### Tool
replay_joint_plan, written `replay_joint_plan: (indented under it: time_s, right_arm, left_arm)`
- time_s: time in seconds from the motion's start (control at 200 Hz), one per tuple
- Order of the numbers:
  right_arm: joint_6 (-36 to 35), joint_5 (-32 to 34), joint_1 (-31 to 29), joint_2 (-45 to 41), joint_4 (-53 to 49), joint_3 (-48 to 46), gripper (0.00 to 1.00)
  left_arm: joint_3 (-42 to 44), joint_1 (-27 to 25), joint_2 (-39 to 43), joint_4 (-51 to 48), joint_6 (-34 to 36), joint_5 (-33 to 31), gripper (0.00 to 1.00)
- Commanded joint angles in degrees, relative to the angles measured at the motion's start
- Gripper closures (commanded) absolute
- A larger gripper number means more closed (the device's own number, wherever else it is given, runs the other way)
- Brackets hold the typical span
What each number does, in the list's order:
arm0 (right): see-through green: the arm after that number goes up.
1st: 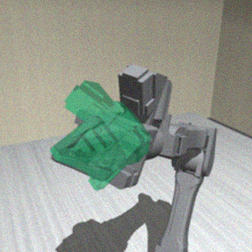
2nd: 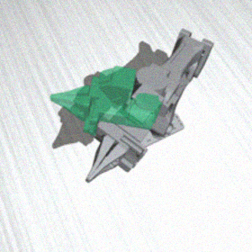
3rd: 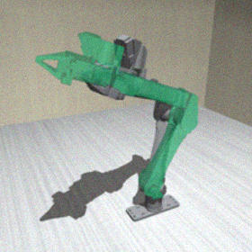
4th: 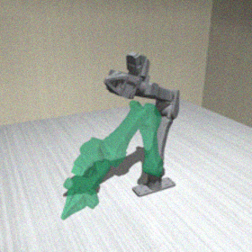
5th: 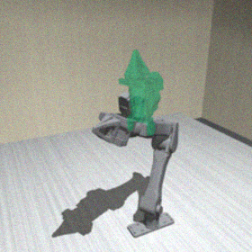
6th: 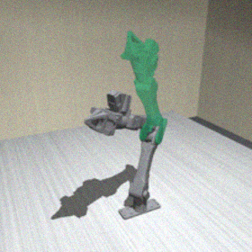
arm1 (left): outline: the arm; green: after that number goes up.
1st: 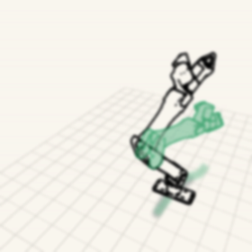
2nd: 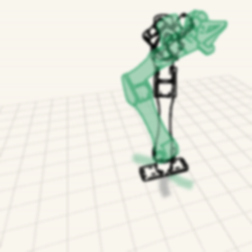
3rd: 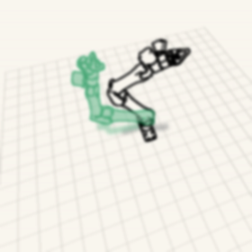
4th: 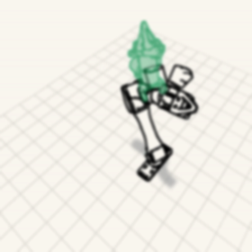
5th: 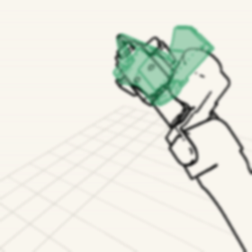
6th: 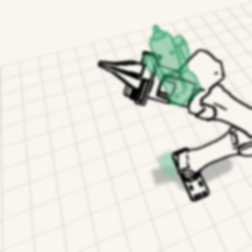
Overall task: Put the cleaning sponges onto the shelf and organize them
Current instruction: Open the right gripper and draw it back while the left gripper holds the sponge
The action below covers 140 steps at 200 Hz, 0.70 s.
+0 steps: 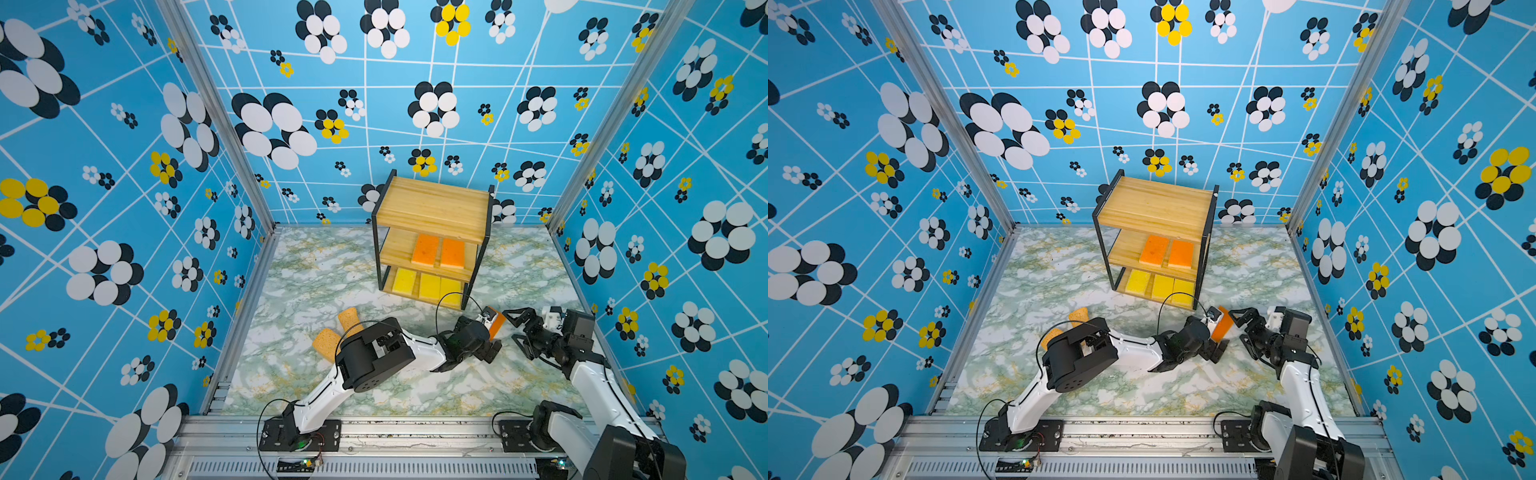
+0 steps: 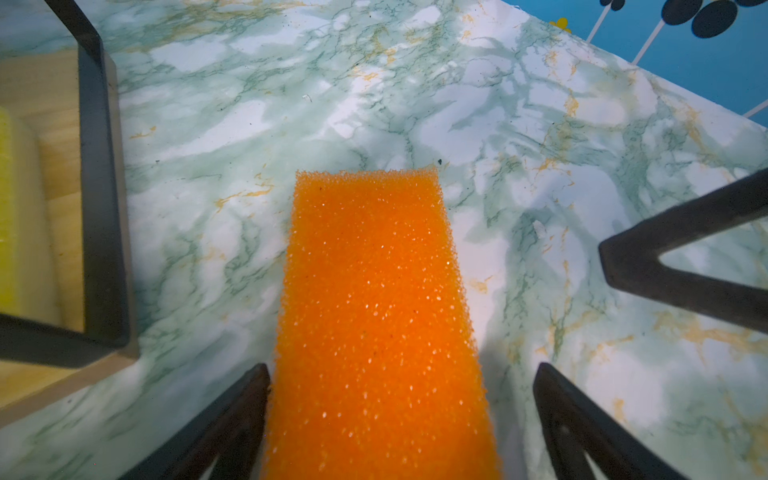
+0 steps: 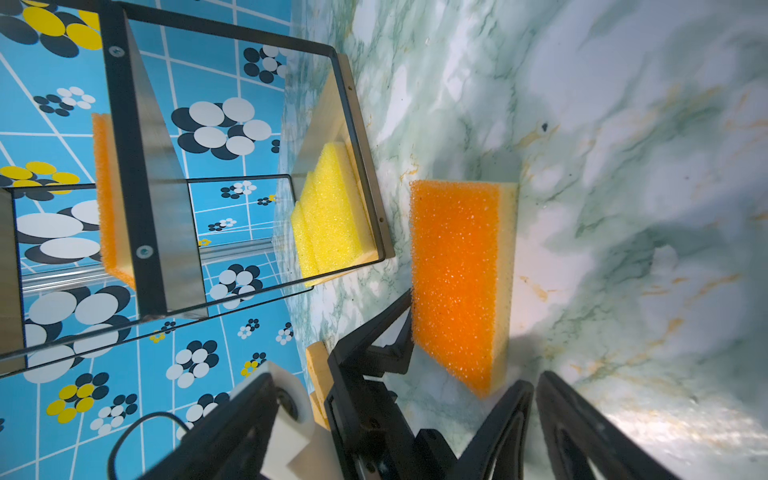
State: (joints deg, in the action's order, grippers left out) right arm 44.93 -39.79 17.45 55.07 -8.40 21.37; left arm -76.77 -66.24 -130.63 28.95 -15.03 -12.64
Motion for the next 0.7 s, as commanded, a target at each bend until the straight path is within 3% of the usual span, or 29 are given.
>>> replay_joint_plan:
  time_s: [0.0,0.15,0.5,0.695]
  right_arm:
    - [-1.0,-1.4,0.6,0.4,0.2,0.1,0.01]
    - [-1.0,-1.6,0.7,0.5,0.5,0.0,0.01]
    - [-1.0,-2.5,1.3,0.2,0.7,0.3,0.01]
    - [-1.2,-3.1,1.8,0.2,0.6,0.5,0.01]
  left_arm:
    - [-1.3,0.8,-1.7,-0.1,0.3,0.9,0.04]
    - [-1.2,1.1,-1.7,-0.1,-0.4,0.8,0.13]
    - [-1.5,1.2,-1.7,-0.8,0.1,1.9,0.19]
    - [-2.8,1.1,-1.8,-2.8,1.0,3.8,0.02]
